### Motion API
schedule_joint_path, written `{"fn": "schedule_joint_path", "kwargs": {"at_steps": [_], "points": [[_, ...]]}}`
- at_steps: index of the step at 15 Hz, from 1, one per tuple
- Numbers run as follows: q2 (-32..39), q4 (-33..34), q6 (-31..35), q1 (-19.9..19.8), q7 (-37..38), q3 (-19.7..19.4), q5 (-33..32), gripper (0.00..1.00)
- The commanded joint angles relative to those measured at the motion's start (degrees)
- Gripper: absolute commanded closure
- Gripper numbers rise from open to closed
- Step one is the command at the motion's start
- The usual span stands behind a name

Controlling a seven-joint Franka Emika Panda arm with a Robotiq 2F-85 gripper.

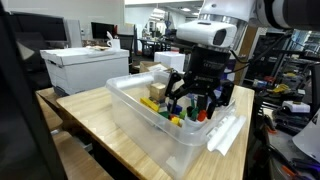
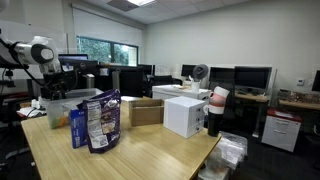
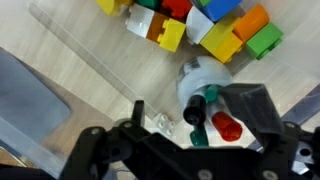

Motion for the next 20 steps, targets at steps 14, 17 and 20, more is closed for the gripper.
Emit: {"fn": "schedule_joint_path", "kwargs": {"at_steps": [14, 17, 20], "points": [[7.7, 3.4, -3.5, -2.4, 4.1, 1.5, -11.6, 0.58], [3.3, 8.6, -14.3, -4.9, 3.6, 0.4, -4.5, 0.6], [3.6, 12.1, -19.7, -6.1, 5.2, -0.2, -4.0, 0.6]]}}
